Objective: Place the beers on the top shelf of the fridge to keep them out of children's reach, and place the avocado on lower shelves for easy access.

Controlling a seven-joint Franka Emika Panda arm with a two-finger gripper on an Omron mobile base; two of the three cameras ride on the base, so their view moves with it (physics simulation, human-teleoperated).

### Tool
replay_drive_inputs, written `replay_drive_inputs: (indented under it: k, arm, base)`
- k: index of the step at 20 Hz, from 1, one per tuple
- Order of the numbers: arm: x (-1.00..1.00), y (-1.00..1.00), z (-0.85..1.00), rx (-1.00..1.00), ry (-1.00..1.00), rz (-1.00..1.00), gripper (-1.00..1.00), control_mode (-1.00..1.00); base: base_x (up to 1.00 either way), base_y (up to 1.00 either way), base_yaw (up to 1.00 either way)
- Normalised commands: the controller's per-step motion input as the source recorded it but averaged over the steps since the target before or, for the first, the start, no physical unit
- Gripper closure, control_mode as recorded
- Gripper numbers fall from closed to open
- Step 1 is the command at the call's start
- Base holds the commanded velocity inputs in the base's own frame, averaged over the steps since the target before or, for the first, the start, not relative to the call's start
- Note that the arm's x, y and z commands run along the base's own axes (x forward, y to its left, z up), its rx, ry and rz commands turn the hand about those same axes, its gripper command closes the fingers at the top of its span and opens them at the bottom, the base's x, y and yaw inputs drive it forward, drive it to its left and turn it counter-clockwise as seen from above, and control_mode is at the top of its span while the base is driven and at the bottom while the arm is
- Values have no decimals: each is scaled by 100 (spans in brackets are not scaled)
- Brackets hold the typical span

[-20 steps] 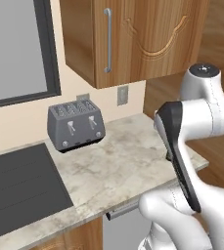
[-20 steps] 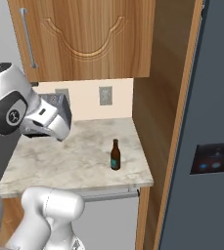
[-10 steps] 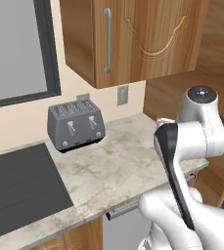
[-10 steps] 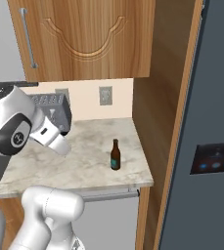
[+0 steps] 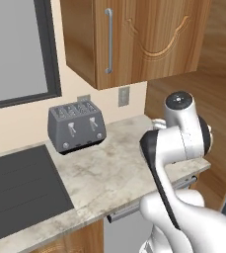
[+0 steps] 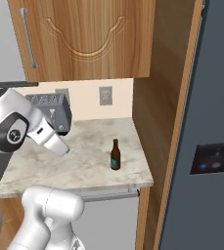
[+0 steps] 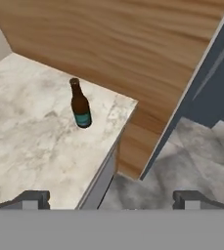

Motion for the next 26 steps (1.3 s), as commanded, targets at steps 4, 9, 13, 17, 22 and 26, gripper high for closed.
replay_drive_inputs:
  k: [4,9,13,17,22,26]
  arm:
    - [25,0,-6,-11,0,-20,-100,-100]
    - [26,0,-21,-7,-3,-20,-100,-100]
    - [33,0,-19,-6,-3,-20,-100,-100]
    - [28,0,-18,-5,-2,-18,-100,-100]
    - [26,0,-9,-3,-3,-11,-100,-100]
    - [31,-1,-21,-4,0,-8,-100,-100]
  base:
    - [0,0,0]
    - [0,0,0]
    - [0,0,0]
    - [0,0,0]
    - [0,0,0]
    - [0,0,0]
